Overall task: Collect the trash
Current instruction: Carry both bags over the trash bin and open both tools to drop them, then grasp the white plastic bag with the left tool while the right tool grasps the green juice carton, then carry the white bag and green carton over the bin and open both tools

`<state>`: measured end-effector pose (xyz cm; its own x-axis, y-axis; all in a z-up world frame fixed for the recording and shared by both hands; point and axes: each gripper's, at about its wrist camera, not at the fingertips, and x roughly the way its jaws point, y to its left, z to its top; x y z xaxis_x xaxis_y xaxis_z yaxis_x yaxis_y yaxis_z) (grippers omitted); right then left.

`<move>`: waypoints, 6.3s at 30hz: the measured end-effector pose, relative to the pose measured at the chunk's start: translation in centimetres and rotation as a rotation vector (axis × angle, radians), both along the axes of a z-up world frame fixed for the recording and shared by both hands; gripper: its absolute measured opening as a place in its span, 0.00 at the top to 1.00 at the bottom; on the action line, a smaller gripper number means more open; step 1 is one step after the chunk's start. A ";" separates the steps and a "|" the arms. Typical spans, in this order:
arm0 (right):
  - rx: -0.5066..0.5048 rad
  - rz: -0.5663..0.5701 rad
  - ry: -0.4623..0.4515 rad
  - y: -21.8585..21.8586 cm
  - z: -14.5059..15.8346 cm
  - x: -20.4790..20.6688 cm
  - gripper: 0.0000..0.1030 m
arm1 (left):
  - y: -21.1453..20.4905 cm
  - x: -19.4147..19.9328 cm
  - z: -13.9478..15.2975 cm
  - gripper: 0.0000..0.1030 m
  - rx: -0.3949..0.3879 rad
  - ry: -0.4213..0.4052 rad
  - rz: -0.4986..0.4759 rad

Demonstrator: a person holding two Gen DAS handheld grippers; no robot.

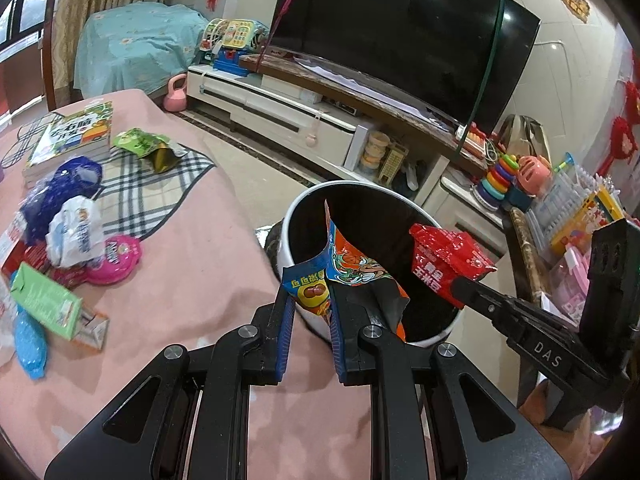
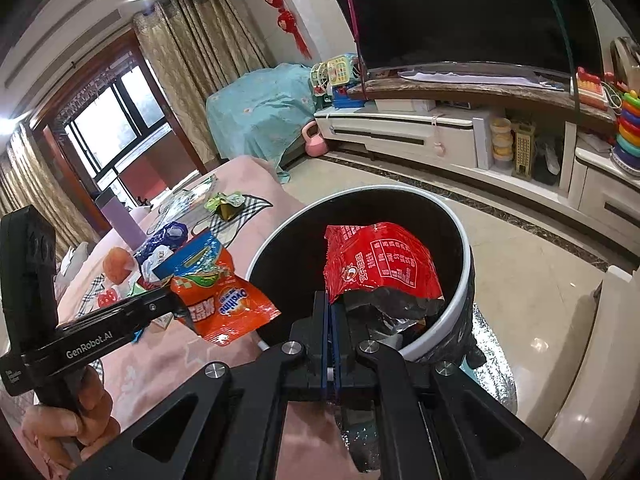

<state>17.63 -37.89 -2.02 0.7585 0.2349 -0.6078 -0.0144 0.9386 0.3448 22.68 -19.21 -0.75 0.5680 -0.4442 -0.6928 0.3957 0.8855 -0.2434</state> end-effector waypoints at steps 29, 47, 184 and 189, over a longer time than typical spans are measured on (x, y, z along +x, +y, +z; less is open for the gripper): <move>0.049 -0.009 0.057 -1.4 -1.0 1.8 0.66 | 0.2 1.5 -1.8 0.51 0.006 0.073 0.018; 0.052 0.075 0.005 4.6 -0.1 -0.3 0.17 | 9.8 -3.6 -3.7 0.51 -0.002 0.109 0.166; 0.018 0.003 -0.055 2.7 -0.2 -4.1 0.67 | 7.4 -5.6 -0.6 0.72 -0.042 0.046 0.018; 0.022 -0.012 -0.054 1.8 -0.2 -4.0 0.67 | 6.1 -5.1 -0.4 0.72 -0.035 0.043 -0.004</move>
